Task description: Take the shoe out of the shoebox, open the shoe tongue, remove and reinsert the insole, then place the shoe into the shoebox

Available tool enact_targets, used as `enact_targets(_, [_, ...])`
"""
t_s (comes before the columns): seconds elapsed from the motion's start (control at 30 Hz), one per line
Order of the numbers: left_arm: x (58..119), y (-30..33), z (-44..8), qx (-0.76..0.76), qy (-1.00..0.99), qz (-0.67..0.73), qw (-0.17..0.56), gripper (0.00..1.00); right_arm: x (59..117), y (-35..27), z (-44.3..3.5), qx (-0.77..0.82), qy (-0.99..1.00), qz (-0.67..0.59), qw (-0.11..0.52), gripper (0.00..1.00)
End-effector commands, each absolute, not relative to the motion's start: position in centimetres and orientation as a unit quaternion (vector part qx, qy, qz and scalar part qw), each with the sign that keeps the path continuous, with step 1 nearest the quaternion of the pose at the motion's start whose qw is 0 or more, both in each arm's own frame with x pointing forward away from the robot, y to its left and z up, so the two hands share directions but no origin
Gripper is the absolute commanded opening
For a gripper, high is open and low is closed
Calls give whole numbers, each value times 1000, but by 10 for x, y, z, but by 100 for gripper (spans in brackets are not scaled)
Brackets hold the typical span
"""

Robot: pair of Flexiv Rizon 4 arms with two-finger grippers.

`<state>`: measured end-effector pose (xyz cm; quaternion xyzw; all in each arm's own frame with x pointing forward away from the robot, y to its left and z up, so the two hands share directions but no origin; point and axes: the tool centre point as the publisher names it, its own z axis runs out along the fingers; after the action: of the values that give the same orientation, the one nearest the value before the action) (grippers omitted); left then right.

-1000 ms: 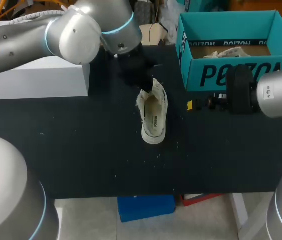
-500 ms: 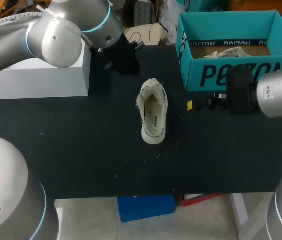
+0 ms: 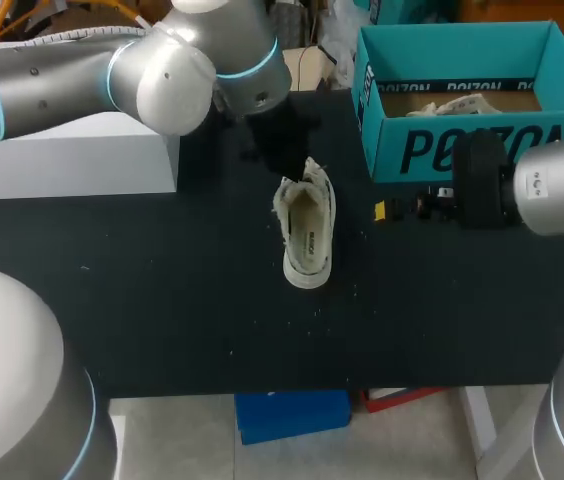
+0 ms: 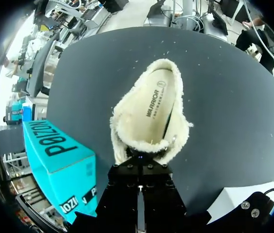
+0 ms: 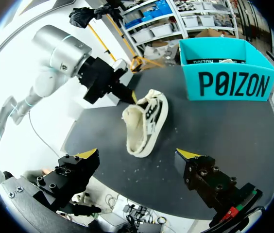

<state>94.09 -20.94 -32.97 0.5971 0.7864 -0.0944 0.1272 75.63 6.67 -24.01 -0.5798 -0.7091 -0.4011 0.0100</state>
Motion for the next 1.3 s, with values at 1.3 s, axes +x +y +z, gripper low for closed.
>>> enact_targets(1.3, [917, -203, -367, 658, 745, -71, 79, 0, 756, 67, -240, -580, -709, -401, 10, 100])
